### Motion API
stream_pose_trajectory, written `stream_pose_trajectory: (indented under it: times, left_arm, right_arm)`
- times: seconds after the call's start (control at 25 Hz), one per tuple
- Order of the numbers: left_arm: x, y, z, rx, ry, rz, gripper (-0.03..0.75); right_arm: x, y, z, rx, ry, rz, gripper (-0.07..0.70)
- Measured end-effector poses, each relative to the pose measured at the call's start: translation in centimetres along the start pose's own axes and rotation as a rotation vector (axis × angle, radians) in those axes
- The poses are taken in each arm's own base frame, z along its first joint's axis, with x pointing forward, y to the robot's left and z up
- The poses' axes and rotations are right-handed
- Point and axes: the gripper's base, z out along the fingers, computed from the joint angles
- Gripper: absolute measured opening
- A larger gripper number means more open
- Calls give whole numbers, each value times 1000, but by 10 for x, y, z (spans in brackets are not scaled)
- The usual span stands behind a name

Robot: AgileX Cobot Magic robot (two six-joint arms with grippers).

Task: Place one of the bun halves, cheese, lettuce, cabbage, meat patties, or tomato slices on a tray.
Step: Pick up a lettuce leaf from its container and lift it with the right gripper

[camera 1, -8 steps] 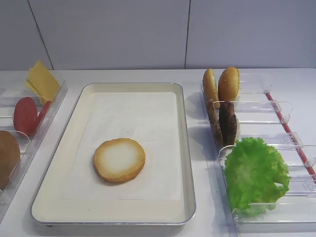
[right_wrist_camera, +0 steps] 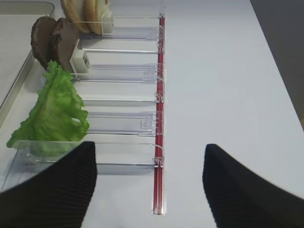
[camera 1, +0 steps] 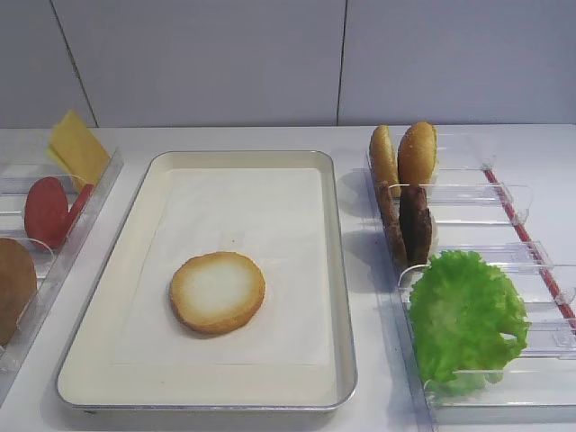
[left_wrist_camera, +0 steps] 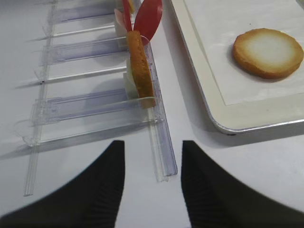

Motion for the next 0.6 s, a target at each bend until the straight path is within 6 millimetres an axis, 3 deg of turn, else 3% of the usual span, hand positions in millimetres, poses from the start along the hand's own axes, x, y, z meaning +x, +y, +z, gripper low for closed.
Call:
stream_pose_trajectory:
  times: [0.24,0.6]
  left_arm:
    - [0,0,0,0,0,0,293]
    - [0,0,0,0,0,0,293]
  right_arm:
    - [-13,13,13,-154,74,85,470]
    - [-39,29,54,-344,307,277,470]
